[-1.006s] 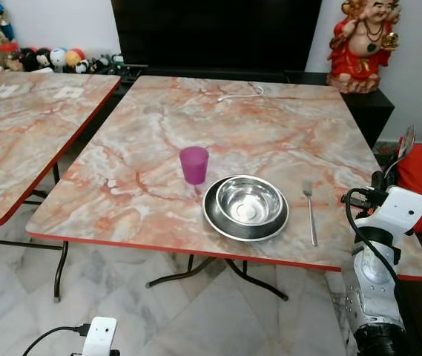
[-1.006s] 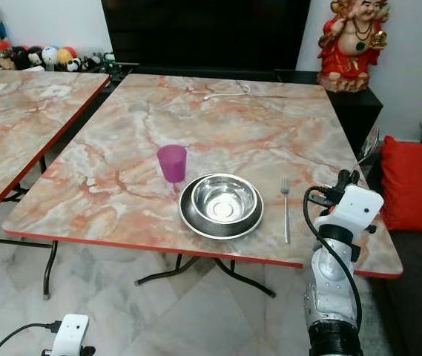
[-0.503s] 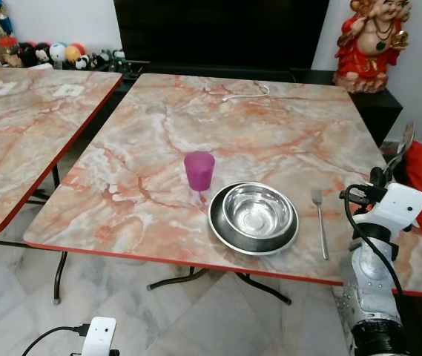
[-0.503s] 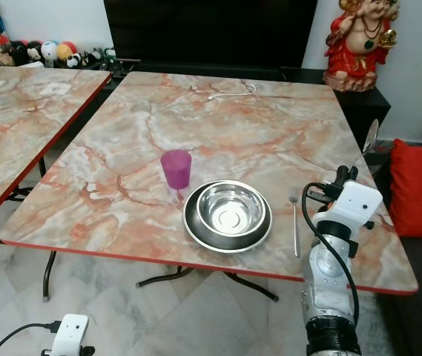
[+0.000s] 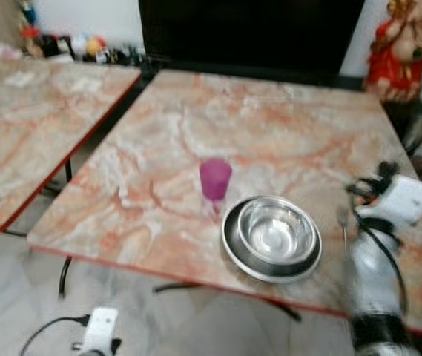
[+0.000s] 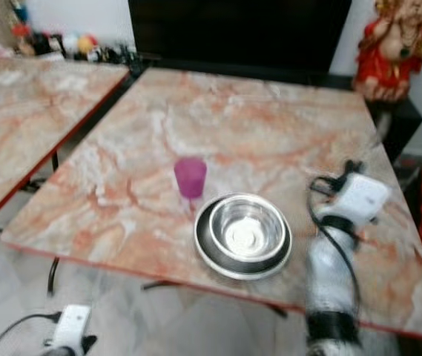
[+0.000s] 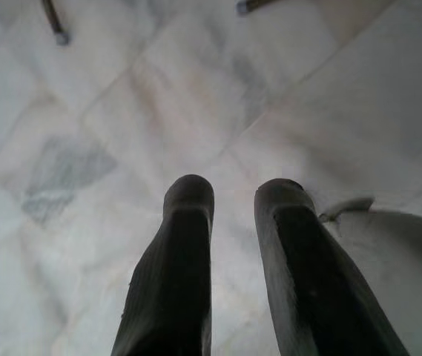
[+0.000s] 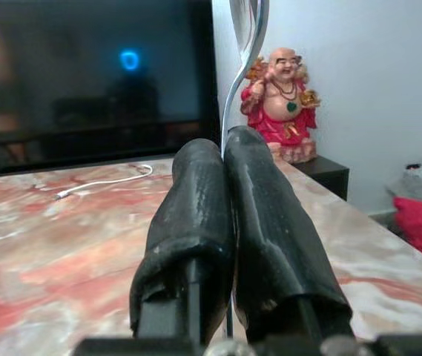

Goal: Setting the table

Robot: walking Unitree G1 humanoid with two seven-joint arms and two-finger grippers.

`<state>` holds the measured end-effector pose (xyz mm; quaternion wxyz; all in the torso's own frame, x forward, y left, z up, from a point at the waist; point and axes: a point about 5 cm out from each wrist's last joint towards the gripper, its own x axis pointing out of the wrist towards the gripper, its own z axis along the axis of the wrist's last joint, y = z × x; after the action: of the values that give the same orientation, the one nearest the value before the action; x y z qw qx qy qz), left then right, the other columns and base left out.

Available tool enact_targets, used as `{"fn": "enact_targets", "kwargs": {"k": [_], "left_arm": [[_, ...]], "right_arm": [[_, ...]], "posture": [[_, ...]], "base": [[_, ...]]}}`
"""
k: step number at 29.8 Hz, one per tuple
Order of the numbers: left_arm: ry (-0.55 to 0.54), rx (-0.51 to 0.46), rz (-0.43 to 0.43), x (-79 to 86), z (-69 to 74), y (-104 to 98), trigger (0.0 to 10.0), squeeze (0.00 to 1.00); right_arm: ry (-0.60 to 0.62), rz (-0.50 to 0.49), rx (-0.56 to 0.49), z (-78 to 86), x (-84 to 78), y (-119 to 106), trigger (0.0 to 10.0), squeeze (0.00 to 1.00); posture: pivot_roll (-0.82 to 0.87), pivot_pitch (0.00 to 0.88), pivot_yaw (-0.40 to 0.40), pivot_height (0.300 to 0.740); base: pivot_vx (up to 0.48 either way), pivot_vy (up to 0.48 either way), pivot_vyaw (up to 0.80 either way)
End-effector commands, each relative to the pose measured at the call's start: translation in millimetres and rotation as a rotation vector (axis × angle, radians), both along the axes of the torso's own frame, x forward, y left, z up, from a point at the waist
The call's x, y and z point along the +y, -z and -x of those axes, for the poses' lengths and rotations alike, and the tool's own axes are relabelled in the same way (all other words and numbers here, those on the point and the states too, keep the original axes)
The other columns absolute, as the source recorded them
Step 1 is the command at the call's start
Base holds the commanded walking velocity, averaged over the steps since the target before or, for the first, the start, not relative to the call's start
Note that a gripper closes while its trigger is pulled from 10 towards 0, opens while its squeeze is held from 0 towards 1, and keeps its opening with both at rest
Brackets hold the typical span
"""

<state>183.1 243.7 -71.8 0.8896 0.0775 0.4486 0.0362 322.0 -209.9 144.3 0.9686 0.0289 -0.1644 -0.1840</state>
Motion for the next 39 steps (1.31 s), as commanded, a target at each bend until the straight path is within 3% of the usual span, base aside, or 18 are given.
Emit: {"fn": "enact_targets", "kwargs": {"k": [1,3,4,8,12,13,15,20,26,32,39], "left_arm": [[0.0,-0.002,0.012,-5.2,-4.0,0,10.0,0.0],[0.0,-0.001,0.013,-5.3,-4.1,0,10.0,0.0],[0.0,0.0,0.012,-5.2,-4.0,0,10.0,0.0],[0.002,0.001,0.013,-5.3,-4.2,0,10.0,0.0],[0.006,-0.001,0.014,-5.5,-4.9,-1,10.0,0.0],[0.007,-0.003,0.015,-5.6,-5.5,-1,10.0,0.0],[0.007,-0.003,0.015,-5.6,-6.0,-1,10.0,0.0],[0.006,-0.004,0.016,-5.2,-7.0,-2,10.0,0.0],[0.001,-0.006,0.017,-3.9,-7.2,-2,10.0,0.0],[-0.002,-0.009,0.02,-3.3,-8.5,-3,10.0,0.0],[-0.007,0.0,0.02,0.3,-4.0,-2,10.0,0.0]], "right_arm": [[0.052,0.004,-0.003,5.3,-16.8,-1,10.0,0.0],[0.069,0.016,-0.013,5.0,-26.0,-7,10.0,0.0],[0.091,0.042,-0.031,4.0,-43.5,-20,10.0,0.0],[0.11,0.07,0.035,0.2,-61.6,-27,10.0,0.0],[0.047,0.046,0.066,-4.2,-78.7,-37,10.0,0.0],[0.024,0.034,0.154,-7.5,-83.9,-31,10.0,0.0],[0.018,0.024,0.209,-8.4,-88.3,-25,10.0,0.0],[-0.156,-0.053,0.341,-13.6,-81.5,-6,10.0,0.0],[-0.234,-0.121,0.516,-13.7,-73.7,20,10.0,0.0],[-0.26,-0.202,0.585,-9.6,-69.7,35,10.0,0.0],[-0.262,-0.215,0.647,-0.4,-73.2,48,10.0,0.0]], "posture": [[0.05,0.0,-0.01,0.74],[0.05,0.0,-0.008,0.74],[0.05,0.0,-0.008,0.74],[0.04,0.0,-0.005,0.74],[0.04,0.0,-0.003,0.74],[0.04,0.0,0.0,0.74],[0.03,0.001,0.0,0.74],[0.04,0.016,0.005,0.74],[0.04,0.027,0.005,0.74],[0.04,0.04,0.001,0.74],[0.04,0.033,0.0,0.74]], "base": [[0.0,0.0,0.0],[0.0,0.0,0.0],[0.0,0.0,0.0],[0.0,0.0,0.0],[0.0,0.0,0.0],[0.0,0.0,0.0],[0.0,0.0,0.0],[0.0,0.0,0.0],[0.0,0.0,0.0],[0.0,0.0,0.0],[0.0,0.0,0.0]]}}
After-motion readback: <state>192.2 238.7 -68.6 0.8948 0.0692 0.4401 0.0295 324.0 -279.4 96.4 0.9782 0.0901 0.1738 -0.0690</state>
